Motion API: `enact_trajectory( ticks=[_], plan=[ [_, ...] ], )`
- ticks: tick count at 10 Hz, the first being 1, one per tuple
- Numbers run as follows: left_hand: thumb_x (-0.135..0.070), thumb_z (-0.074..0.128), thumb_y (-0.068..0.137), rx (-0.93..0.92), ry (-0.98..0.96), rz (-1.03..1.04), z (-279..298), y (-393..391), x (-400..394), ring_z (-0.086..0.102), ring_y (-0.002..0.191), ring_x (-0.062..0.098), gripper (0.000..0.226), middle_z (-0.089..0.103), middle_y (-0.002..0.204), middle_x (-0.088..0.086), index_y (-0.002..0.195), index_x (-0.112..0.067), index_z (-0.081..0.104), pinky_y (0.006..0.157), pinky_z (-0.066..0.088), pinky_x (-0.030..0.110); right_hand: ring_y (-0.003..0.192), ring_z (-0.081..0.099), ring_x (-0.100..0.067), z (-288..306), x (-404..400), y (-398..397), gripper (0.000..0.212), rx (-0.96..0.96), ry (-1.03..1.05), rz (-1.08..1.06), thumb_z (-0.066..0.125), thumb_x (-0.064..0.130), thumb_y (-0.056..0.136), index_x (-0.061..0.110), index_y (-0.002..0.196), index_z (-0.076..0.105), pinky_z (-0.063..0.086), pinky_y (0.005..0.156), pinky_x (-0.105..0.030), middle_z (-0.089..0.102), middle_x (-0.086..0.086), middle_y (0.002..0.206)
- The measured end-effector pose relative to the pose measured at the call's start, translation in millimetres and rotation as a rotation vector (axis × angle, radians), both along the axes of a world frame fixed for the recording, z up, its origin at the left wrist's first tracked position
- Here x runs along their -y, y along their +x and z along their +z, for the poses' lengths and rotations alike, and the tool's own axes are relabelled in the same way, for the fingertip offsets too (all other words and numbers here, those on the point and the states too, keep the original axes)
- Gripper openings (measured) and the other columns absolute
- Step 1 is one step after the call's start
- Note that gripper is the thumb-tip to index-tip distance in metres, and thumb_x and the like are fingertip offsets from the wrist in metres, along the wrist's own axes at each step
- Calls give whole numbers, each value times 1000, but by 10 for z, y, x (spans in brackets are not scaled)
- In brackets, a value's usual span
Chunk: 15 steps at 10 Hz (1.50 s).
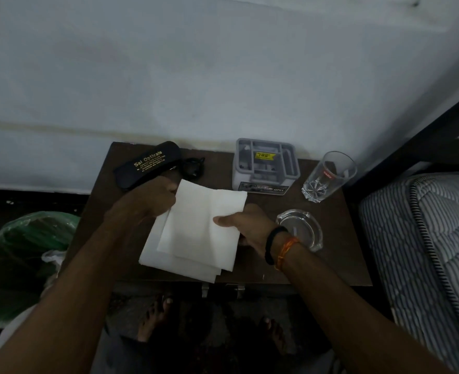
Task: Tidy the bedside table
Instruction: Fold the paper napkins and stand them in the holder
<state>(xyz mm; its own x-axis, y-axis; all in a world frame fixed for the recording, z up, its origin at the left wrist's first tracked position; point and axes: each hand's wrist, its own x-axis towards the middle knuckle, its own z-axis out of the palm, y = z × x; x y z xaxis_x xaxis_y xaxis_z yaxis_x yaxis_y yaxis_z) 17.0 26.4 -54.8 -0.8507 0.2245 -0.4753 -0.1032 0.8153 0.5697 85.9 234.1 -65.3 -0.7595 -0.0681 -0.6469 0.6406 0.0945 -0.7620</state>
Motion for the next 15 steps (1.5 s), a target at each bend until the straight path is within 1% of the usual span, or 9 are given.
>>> enact_trajectory(
  ticks=[2, 3, 5, 6, 7, 8, 10, 13, 15],
  plan=[
    [-6, 44, 96, -14, -141, 49, 23, 16, -94, 60, 107, 38, 27, 64, 113, 23, 110, 4, 65, 87, 47, 40, 103, 66, -24, 69, -78, -23, 41, -156, 362, 211, 75, 27, 83, 13, 120, 67, 59, 82, -41, 70, -5, 115],
    [-9, 46, 96, 9, -148, 66, -4, 4, -128, 58, 115, 36, 29, 63, 121, 20, 114, 1, 66, 96, 45, 39, 102, 68, -21, 87, -180, -38, 41, -202, 326, 146, 80, 24, 77, 17, 116, 70, 58, 86, -39, 72, -1, 113],
    [-28, 51, 96, -14, 26, 292, 35, -33, -132, 49, 122, 40, 37, 55, 129, 21, 121, -1, 61, 108, 38, 53, 109, 66, -29, 168, -350, -53, 40, -150, -28, 11, 71, -2, 81, 8, 120, 66, 53, 96, -49, 71, -9, 118],
    [-41, 46, 99, -38, 137, 354, 148, -23, -175, 55, 105, 30, 44, 59, 111, 15, 111, -2, 64, 102, 43, 42, 114, 64, -34, 226, -397, -62, 39, -124, -187, -63, 66, -3, 84, 5, 122, 65, 52, 97, -51, 70, -12, 120],
    [-58, 51, 91, 97, 475, 457, 331, 49, -205, 61, 81, 20, 50, 63, 88, 4, 93, -8, 63, 78, 50, 33, 118, 61, -36, 311, -409, -76, 40, -46, -357, -128, 60, -1, 87, 3, 127, 62, 50, 100, -50, 66, -15, 126],
    [-61, 64, 80, 244, 770, 460, 463, 163, -244, 73, 85, 25, 52, 76, 91, 5, 100, -13, 71, 80, 57, 40, 124, 56, -37, 359, -377, -88, 46, -44, -502, -145, 55, 2, 87, 2, 133, 57, 47, 103, -48, 60, -17, 135],
    [-18, 76, 79, 364, 868, 405, 480, 267, -333, 74, 88, 26, 29, 76, 101, 8, 108, -16, 71, 67, 59, 40, 127, 53, -39, 311, -326, -69, 48, -136, -612, -115, 55, 6, 92, 10, 139, 52, 39, 107, -61, 58, -17, 137],
    [-3, 77, 75, 232, 859, 447, 478, 342, -512, 70, 84, 19, 31, 75, 95, 2, 102, -18, 70, 60, 57, 29, 117, 62, -37, 276, -260, -36, 54, -271, -428, -165, 72, -10, 75, 3, 127, 62, 47, 99, -60, 66, -17, 126],
    [-1, 77, 73, 219, 837, 444, 435, 341, -566, 67, 97, 26, 42, 72, 105, 5, 111, -15, 68, 72, 57, 37, 107, 68, -32, 331, -323, -17, 45, -346, -258, -232, 70, -15, 76, 3, 117, 67, 54, 94, -51, 71, -14, 116]
  ],
)
